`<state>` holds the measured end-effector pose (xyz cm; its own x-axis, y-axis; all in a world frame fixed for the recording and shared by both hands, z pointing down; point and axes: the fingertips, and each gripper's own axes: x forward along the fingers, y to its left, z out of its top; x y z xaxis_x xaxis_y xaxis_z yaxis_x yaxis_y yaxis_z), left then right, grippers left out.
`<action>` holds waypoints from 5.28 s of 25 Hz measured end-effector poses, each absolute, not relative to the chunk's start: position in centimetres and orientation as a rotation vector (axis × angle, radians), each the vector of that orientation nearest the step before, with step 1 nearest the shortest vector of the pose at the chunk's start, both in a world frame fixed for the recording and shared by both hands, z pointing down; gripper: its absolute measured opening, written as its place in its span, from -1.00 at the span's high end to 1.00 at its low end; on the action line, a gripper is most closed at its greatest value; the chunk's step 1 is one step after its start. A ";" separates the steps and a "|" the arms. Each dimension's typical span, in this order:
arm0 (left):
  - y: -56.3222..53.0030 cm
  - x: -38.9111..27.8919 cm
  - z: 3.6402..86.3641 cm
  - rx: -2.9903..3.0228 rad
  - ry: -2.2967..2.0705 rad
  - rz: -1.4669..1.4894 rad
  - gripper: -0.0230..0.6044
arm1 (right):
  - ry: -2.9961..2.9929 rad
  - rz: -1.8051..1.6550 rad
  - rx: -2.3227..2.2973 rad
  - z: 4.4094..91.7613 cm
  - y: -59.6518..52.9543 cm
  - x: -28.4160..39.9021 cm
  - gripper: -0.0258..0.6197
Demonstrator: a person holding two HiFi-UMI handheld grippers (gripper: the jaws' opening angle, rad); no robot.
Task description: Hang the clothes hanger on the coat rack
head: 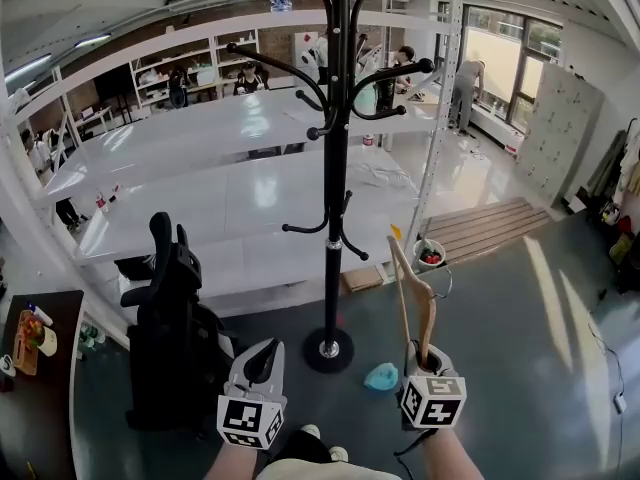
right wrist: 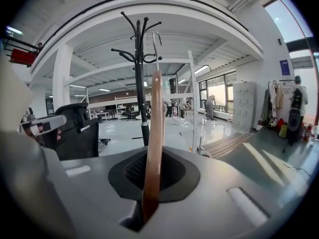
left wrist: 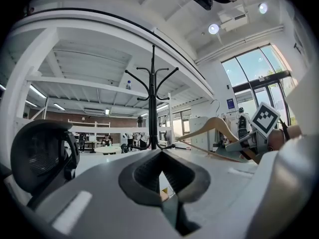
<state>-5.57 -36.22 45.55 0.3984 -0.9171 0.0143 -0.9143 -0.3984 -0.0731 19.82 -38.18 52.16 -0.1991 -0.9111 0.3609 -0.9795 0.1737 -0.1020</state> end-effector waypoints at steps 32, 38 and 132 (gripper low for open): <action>-51.5 -10.7 45.0 -2.585 1.726 -0.065 0.93 | -2.267 0.275 1.688 36.5 -65.8 14.5 0.83; -52.0 -12.2 46.3 -2.581 1.780 -0.079 0.93 | -2.245 0.302 1.628 38.1 -67.8 13.1 0.83; -1.7 -11.2 42.4 -2.662 1.562 -0.010 0.93 | -2.436 0.079 1.851 46.8 -1.6 6.9 0.84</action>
